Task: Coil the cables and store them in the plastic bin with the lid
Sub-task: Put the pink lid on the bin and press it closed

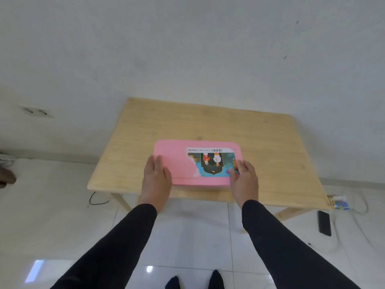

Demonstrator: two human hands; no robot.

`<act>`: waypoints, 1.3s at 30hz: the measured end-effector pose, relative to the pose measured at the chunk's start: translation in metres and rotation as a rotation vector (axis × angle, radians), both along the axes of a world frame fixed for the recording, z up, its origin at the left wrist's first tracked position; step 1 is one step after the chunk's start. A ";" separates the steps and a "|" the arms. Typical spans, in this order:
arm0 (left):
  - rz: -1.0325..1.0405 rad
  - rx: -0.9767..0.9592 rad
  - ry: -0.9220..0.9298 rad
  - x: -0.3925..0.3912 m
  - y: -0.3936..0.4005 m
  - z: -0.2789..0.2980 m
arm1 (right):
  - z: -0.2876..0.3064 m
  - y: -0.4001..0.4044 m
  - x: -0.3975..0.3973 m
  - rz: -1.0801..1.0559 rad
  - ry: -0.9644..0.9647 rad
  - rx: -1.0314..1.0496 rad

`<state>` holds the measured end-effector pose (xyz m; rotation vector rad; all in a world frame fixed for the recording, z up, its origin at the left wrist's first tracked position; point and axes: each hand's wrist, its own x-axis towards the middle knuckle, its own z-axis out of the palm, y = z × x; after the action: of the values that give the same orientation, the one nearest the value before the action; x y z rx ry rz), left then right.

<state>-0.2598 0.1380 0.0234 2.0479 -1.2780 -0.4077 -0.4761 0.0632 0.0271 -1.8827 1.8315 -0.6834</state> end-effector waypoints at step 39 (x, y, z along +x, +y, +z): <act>0.123 -0.158 0.240 0.012 -0.231 -0.005 | 0.007 -0.213 0.010 -0.098 -0.390 0.058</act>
<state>-0.2478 -0.0934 0.0188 1.8705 -1.0024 -0.4648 -0.4664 -0.1502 0.0340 -1.5034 1.6759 -0.9450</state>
